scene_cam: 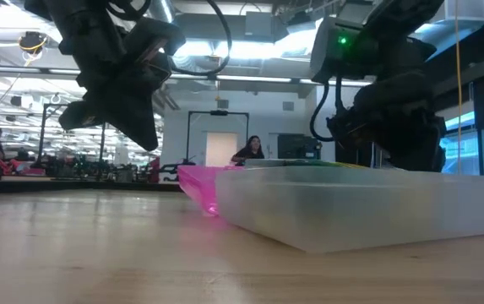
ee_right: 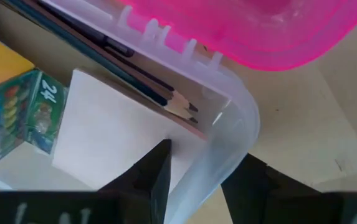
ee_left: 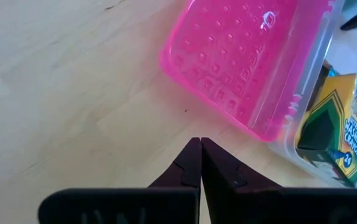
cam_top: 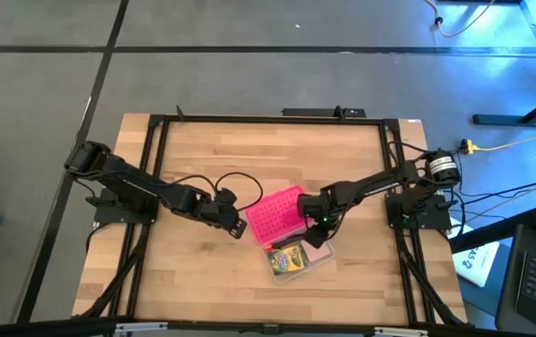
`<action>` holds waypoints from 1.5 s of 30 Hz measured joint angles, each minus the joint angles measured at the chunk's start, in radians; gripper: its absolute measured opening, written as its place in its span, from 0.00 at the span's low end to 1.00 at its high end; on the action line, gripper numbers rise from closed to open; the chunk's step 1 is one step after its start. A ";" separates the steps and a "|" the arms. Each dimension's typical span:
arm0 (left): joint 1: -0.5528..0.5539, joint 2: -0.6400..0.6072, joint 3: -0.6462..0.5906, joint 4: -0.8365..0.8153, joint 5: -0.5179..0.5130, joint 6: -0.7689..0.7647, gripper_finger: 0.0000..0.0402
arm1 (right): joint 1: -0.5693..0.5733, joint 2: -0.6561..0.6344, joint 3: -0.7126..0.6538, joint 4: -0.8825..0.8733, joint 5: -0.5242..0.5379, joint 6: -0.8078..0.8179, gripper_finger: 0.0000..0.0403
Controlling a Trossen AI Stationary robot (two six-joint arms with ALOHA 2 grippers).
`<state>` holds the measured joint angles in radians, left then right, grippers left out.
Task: Pack school essentials
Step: Close the pink box
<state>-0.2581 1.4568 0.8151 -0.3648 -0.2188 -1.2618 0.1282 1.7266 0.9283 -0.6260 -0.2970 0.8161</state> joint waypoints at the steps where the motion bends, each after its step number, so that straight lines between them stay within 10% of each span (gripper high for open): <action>1: 0.000 0.003 0.000 0.001 0.000 -0.009 0.00 | 0.000 0.003 0.000 0.001 -0.002 0.000 0.32; 45: 0.108 0.188 -0.001 0.201 -0.057 0.275 0.00 | 0.001 0.008 -0.004 0.045 -0.014 0.013 0.32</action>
<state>-0.1505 1.6444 0.8139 -0.1640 -0.2760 -0.9864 0.1291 1.7348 0.9245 -0.5812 -0.3111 0.8288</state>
